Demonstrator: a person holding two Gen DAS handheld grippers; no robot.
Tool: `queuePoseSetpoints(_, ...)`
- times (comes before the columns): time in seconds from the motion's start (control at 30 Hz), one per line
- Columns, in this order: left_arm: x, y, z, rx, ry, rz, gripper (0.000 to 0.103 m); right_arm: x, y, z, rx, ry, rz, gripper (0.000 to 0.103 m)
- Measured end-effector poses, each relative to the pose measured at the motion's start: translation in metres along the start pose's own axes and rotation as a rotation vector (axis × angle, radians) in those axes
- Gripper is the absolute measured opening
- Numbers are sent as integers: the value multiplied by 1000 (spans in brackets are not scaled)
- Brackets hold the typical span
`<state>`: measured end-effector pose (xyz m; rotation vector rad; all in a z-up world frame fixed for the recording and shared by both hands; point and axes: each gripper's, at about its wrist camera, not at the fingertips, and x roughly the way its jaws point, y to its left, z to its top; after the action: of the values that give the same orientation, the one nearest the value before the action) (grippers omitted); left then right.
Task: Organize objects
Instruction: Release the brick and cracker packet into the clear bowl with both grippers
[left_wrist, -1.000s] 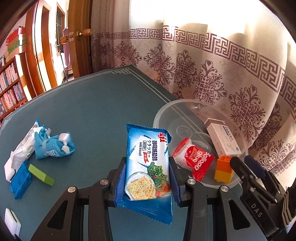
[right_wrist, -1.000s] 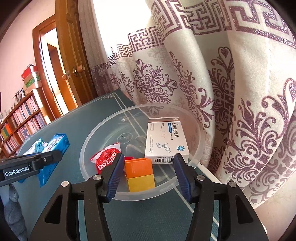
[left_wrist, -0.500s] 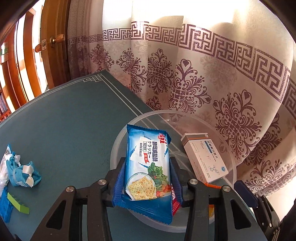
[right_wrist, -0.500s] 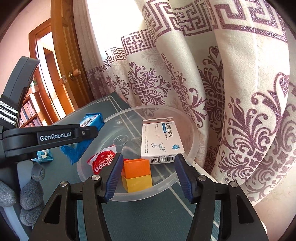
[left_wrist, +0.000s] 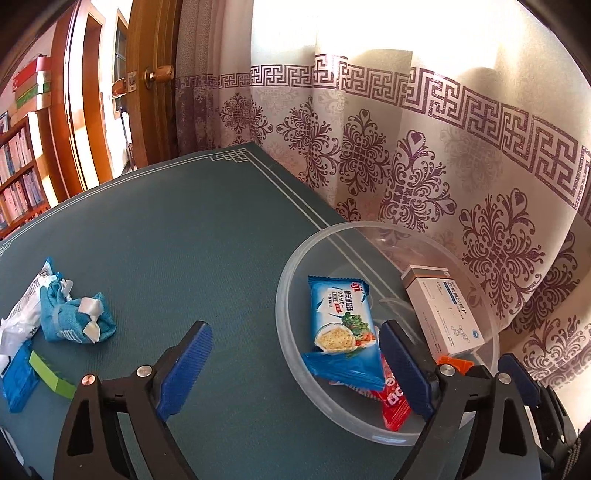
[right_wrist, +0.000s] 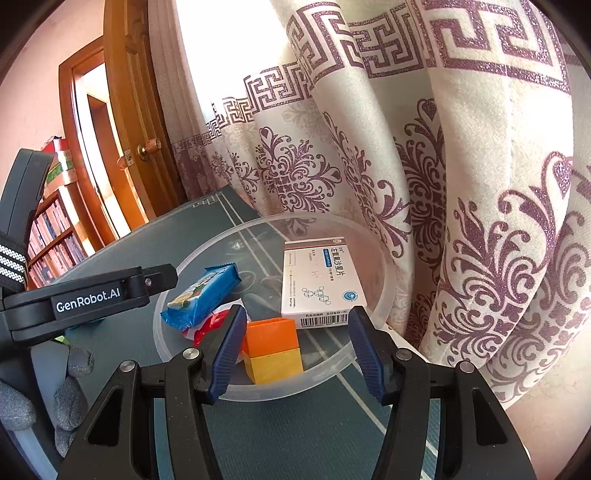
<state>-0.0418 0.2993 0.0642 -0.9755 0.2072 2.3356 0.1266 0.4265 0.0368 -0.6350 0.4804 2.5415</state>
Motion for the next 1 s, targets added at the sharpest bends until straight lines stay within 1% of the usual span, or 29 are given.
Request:
queuePoseSetpoints(0.17, -5, 6, -9, -6, 1, 33, 100, 0, 2, 1, -7, -10, -7, 59)
queuePoseSetpoints(0.43, -17, 14, -19, -2, -7, 80, 103, -5, 7, 3, -27, -24, -18, 59)
queuePoseSetpoints(0.53, -21, 18, -22, -10, -2, 79, 103, -7, 10, 1, -37, -26, -19, 59)
queuePoseSetpoints(1.0, -35, 35, -39, -5, -10, 148, 103, -16, 26, -9, -95, -27, -3, 59)
